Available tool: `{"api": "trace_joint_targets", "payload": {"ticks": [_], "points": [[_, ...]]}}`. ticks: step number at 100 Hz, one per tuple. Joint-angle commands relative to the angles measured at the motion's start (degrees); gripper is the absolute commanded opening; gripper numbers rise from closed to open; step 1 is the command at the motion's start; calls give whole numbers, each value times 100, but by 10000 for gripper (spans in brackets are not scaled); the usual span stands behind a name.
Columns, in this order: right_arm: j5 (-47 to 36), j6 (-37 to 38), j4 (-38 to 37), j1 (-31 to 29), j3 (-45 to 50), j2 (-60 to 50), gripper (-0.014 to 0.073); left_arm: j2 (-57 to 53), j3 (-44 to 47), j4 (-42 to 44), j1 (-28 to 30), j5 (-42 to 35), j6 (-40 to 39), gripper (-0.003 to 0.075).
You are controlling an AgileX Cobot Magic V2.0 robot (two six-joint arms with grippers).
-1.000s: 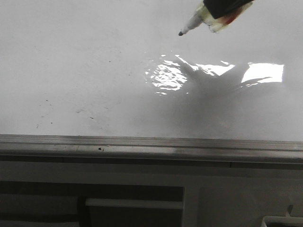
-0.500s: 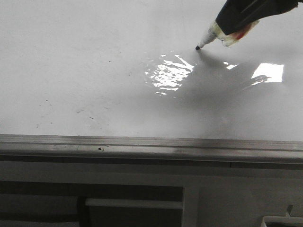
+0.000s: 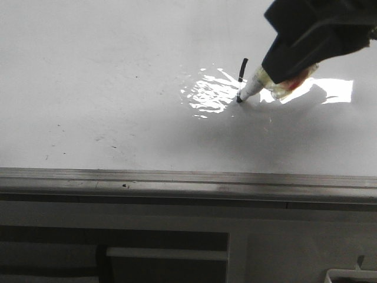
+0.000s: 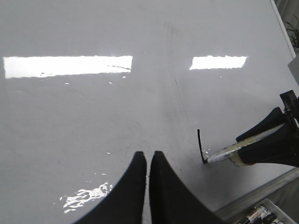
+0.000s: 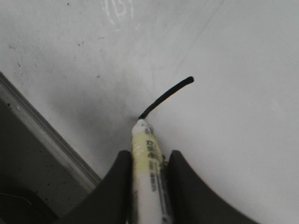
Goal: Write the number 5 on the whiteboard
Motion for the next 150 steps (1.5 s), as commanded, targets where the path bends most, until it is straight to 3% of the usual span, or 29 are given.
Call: {"api": "trace_joint_targets", "payload": {"ticks": [1,19,41,73,89,108,150], "points": [[126,43,-163,2,-92,-40,-42,12,-160,-36,7,-254,-39,-20],[502,377,-494,-138,-92,-182,-42,12,-160,-36,7,-254,-39,-20],[994,391,-372,-149,-78,-500,-42,12,-160,-36,7,-254,-39,-20],[554,529,-4,403,122,-204,-42,12,-160,-36,7,-254,-39,-20],[266,529,-1,414,71,189,-42,12,-160,-36,7,-254,-39,-20],[292,518,-1,428,-208,-120,-42,12,-160,-36,7,-254,-39,-20],[255,508,-961,425,-502,-758,-42,12,-160,-36,7,-254,-39,-20]]}}
